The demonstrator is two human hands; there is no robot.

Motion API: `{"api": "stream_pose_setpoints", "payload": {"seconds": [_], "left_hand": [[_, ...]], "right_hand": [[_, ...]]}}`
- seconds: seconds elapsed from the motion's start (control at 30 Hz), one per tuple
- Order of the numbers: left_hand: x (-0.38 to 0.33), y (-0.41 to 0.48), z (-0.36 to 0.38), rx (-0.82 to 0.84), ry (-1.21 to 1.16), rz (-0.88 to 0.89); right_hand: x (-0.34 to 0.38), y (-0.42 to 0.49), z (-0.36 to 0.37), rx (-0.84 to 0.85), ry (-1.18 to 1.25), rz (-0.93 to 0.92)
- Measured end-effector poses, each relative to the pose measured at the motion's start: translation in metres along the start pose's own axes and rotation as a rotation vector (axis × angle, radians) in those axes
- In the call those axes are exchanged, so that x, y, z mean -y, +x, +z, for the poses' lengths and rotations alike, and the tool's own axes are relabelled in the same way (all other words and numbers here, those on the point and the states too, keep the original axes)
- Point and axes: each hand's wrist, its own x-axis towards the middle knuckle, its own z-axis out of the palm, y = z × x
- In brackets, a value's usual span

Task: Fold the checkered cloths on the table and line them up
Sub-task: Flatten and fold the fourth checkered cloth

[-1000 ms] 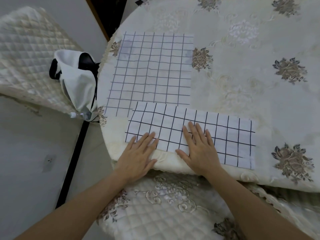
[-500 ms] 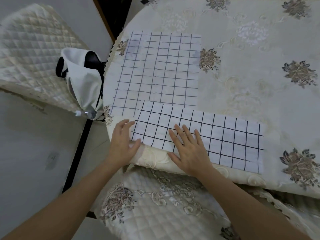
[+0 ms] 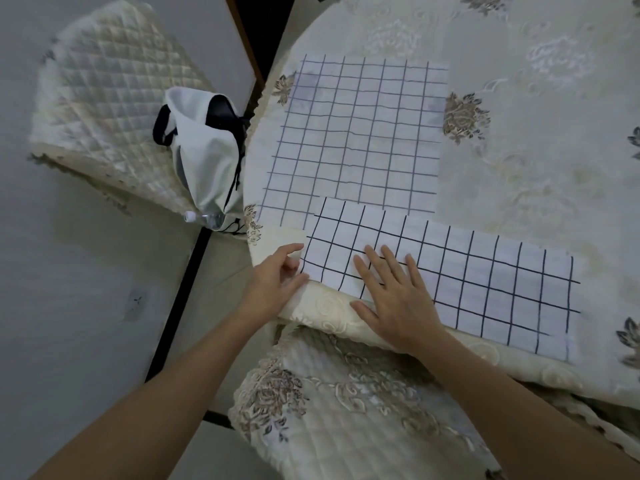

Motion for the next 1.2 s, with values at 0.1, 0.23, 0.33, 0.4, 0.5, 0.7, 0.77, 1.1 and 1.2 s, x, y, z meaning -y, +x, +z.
{"api": "stream_pose_setpoints", "payload": {"seconds": [0.1,0.23,0.33,0.4,0.5,0.7,0.77,1.1,1.2], "left_hand": [[0.001,0.003,-0.006,0.033,-0.033,-0.024],[0.007,0.008,-0.012,0.087,-0.054,-0.030],[0.010,0.009,-0.010,0.098,0.031,0.014],[0.010,0.008,-0.008,0.082,0.161,0.096],[0.006,0.008,0.000,-0.009,0.382,0.204],[-0.039,0.022,0.036,-0.206,0.705,0.426],[-0.055,0.029,0.053,-0.128,0.685,0.524],[-0.056,0.049,0.099,0.230,0.847,0.501],[-0.038,0.049,0.082,0.147,0.815,0.388]], "right_hand": [[-0.003,-0.001,0.001,0.010,-0.011,-0.008],[-0.005,0.000,0.001,0.040,-0.019,-0.013],[-0.005,0.000,0.001,0.052,-0.015,-0.012],[-0.005,0.000,0.001,0.056,-0.010,-0.010],[-0.002,0.000,-0.001,0.053,0.017,-0.017],[-0.033,-0.010,-0.015,-0.064,0.069,0.160],[-0.052,-0.019,-0.013,-0.071,0.045,0.249],[-0.081,-0.030,0.003,-0.059,0.010,0.376],[-0.111,-0.045,0.000,-0.040,0.010,0.445]]}}
